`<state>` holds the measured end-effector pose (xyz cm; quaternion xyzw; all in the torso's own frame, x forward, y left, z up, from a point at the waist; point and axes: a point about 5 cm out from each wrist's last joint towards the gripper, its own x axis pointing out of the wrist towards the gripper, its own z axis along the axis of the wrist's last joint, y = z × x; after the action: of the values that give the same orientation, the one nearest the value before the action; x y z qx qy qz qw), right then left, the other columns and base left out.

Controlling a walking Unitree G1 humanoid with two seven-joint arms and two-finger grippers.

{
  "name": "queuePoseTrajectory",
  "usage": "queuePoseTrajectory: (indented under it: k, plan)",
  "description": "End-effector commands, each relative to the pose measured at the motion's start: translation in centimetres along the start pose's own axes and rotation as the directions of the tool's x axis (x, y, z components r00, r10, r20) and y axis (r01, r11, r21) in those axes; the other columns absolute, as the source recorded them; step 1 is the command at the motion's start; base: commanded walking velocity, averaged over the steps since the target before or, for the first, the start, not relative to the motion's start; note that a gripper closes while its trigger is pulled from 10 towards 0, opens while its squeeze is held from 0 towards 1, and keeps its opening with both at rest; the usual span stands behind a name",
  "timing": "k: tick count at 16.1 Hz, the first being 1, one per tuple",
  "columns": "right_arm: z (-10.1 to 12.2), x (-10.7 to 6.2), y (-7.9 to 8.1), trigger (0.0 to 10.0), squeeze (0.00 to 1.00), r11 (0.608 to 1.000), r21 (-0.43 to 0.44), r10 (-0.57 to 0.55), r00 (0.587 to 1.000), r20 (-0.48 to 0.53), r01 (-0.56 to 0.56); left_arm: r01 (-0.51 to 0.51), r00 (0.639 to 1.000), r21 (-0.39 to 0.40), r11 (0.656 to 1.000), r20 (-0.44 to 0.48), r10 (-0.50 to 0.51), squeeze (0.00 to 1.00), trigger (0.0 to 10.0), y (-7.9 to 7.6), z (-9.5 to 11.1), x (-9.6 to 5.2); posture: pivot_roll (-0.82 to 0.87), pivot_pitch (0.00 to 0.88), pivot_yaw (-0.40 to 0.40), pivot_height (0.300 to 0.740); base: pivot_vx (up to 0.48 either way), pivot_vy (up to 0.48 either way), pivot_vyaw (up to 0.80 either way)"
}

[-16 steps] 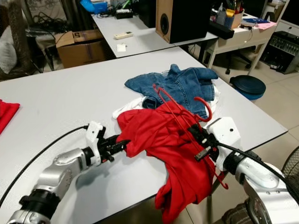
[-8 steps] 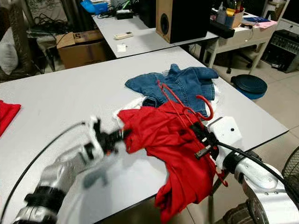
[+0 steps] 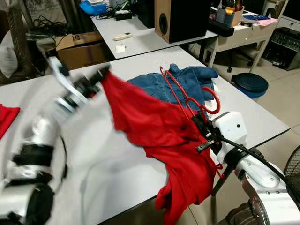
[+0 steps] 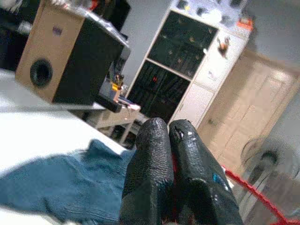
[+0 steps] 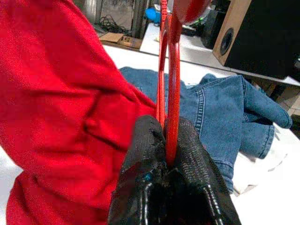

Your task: Hang hanger

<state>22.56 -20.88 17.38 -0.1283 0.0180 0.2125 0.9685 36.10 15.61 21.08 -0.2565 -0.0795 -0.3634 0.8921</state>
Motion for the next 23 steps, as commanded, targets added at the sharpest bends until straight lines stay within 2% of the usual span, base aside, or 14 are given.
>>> queuePoseTrajectory:
  k: [1,2,3,5,7,9,11,13,14,15,16,18,21,23]
  plan:
    - [0.4,-0.1,-0.1,10.0,0.00,1.000,-0.004,-0.007,1.000,0.027,0.007,-0.004,0.999,0.015,1.000,-0.045,0.005,0.00,0.0,0.1,-0.6,-0.3,-0.08,0.000,0.112,0.740,0.000,0.000,0.00]
    - [0.5,-0.1,-0.1,10.0,0.00,1.000,0.001,-0.012,0.999,0.036,0.012,-0.020,1.000,0.017,1.000,-0.016,0.020,0.00,0.0,0.1,-0.1,-0.3,-0.08,0.000,0.114,0.740,0.000,0.000,0.00]
    - [1.0,0.1,0.2,10.0,0.00,1.000,0.012,0.015,0.998,0.067,-0.016,-0.045,0.994,-0.008,0.999,0.101,0.046,0.00,0.0,0.2,2.2,0.5,-0.08,0.000,0.109,0.740,0.000,0.000,0.00]
    - [1.9,0.4,1.1,10.0,0.00,0.994,0.035,0.099,0.986,0.134,-0.105,-0.041,0.975,0.050,0.998,0.221,0.029,0.00,0.0,-0.1,6.4,2.3,-0.07,0.000,0.104,0.740,0.000,0.000,0.00]
    - [2.1,0.6,0.5,10.0,0.00,0.998,0.027,0.057,0.987,0.152,-0.061,-0.013,0.921,0.129,0.992,0.388,-0.038,0.00,0.0,-1.4,12.6,3.2,-0.06,0.000,0.106,0.740,0.000,0.000,0.00]
    - [2.3,0.5,-0.1,10.0,0.00,0.999,0.048,0.002,0.984,0.179,-0.011,0.022,0.883,0.171,0.985,0.460,-0.099,0.00,0.0,-2.5,16.0,2.9,-0.06,0.000,0.110,0.740,0.000,0.000,0.00]
    - [2.3,0.5,0.0,10.0,0.00,0.998,0.054,-0.018,0.982,0.187,0.008,0.011,0.926,0.214,0.977,0.368,-0.091,0.00,0.0,-1.6,14.3,2.3,-0.05,0.000,0.116,0.740,0.000,0.000,0.00]
    - [2.1,0.4,0.1,10.0,0.00,0.998,0.063,-0.033,0.983,0.180,0.022,-0.049,0.971,0.252,0.967,0.241,-0.013,0.00,0.0,0.1,10.8,1.2,-0.06,0.000,0.118,0.740,0.000,0.000,0.00]
    - [1.7,0.2,-0.1,10.0,0.00,0.997,0.063,-0.046,0.987,0.156,0.036,-0.093,0.991,0.307,0.947,0.117,0.059,0.00,0.0,1.3,8.2,0.1,-0.06,0.000,0.120,0.740,0.000,0.000,0.00]
    - [1.3,0.1,-0.4,10.0,0.00,0.997,0.058,-0.063,0.991,0.121,0.057,-0.066,0.991,0.420,0.905,-0.079,0.109,0.00,0.0,2.3,5.3,-1.8,-0.05,0.000,0.120,0.740,0.000,0.000,0.00]
    - [0.9,-0.1,-0.6,10.0,0.00,0.997,0.034,-0.071,0.993,0.092,0.068,-0.023,0.953,0.483,0.875,-0.253,0.165,0.00,0.0,3.1,2.6,-4.3,-0.05,0.000,0.118,0.740,0.000,0.000,0.00]
    - [0.7,0.1,-0.8,10.0,0.00,0.996,0.040,-0.083,0.994,0.077,0.080,-0.089,0.948,0.497,0.863,-0.223,0.226,0.00,0.0,3.5,2.8,-5.1,-0.04,0.000,0.102,0.740,0.000,0.000,0.00]
    - [0.0,1.2,-0.9,10.0,0.00,0.994,0.044,-0.101,0.994,0.037,0.099,-0.163,0.959,0.469,0.868,-0.131,0.251,0.00,0.0,3.2,3.9,-2.5,-0.01,0.000,0.081,0.740,0.000,0.000,0.00]
    - [0.4,2.8,-1.7,10.0,0.00,0.988,0.031,-0.153,0.987,0.055,0.151,-0.197,0.967,0.401,0.895,-0.071,0.244,0.00,0.0,2.1,4.5,2.7,0.00,0.000,0.071,0.740,0.000,0.000,0.00]
